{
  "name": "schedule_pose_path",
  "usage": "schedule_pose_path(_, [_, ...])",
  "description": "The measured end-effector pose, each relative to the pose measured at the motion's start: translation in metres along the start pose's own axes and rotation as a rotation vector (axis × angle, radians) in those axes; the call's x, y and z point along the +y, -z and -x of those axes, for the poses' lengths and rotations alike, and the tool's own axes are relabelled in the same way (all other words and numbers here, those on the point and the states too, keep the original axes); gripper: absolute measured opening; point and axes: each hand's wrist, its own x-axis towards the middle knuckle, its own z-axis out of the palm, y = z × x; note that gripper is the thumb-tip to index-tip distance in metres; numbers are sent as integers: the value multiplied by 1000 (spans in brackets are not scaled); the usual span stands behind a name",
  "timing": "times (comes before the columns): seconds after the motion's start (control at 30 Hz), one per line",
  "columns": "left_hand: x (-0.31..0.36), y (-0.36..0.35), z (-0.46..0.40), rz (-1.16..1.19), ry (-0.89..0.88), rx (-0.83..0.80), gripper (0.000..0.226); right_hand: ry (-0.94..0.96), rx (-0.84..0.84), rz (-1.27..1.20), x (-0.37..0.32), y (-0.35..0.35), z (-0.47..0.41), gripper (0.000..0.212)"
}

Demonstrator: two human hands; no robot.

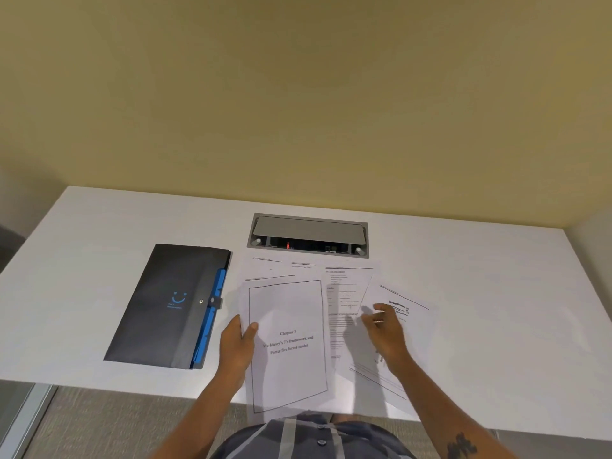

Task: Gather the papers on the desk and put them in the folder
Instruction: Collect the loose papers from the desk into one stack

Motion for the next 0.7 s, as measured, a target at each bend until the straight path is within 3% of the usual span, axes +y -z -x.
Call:
schedule_pose_path(0.1, [-8, 8, 2, -22, 12, 38, 16, -13, 96, 215, 18, 43, -15, 50])
schedule_pose_path(0.17, [-11, 11, 2, 13, 34, 61, 14, -33, 114, 362, 26, 70, -27, 68])
schedule_pose_path(0.27, [-12, 13, 4, 54, 53, 72, 13, -27, 58, 589, 32, 99, -40, 99])
schedule_pose_path(0.4, [-9, 11, 14, 78, 16, 69, 6, 15, -44, 816, 35, 115, -54, 122])
schedule_pose_path(0.57, [-4, 5, 19, 91, 37, 97, 10, -6, -127, 1044, 37, 118, -61, 134])
schedule_pose_path(0.7, [0, -3, 21, 74, 46, 119, 10, 21, -97, 1117, 41, 113, -59, 132])
